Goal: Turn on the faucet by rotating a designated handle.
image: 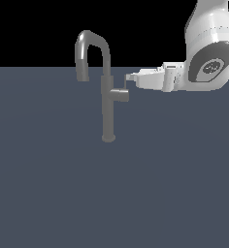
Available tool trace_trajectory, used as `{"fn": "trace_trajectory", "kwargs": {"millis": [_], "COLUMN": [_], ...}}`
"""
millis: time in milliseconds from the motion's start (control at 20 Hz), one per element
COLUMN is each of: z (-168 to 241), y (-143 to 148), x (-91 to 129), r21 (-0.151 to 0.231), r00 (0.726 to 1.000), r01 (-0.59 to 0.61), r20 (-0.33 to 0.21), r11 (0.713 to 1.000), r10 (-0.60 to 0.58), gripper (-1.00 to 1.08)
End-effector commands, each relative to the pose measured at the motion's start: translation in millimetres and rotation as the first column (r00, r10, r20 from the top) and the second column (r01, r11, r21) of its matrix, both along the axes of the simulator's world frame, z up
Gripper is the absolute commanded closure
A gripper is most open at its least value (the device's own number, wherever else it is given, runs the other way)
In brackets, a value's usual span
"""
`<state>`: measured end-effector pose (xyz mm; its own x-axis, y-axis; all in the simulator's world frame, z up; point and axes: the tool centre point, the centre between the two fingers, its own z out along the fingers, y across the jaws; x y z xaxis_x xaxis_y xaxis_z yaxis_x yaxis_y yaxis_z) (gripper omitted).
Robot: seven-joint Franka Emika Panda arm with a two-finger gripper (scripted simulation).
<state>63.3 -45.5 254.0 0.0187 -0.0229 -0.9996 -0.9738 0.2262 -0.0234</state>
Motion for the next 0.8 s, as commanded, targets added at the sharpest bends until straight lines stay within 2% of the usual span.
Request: {"fn": "trace_trajectory", "kwargs": {"millis": [0,600,750], "z": [-4.7,-5.8,-2.2], "y": [0.3,1.4,3.4], "x": [1.4,1.7,-6.3], "r21": [0.017,0.022,0.022], "r00": [1.000,1.000,1.000], "r01": [0.017,0.020,0.020], "r20": [-0.013,-0.015,-0.015], "r11": [1.000,1.000,1.000], "r10": [-0.017,-0.020,-0.020], "gripper": [1.08,1.08,1.08]}}
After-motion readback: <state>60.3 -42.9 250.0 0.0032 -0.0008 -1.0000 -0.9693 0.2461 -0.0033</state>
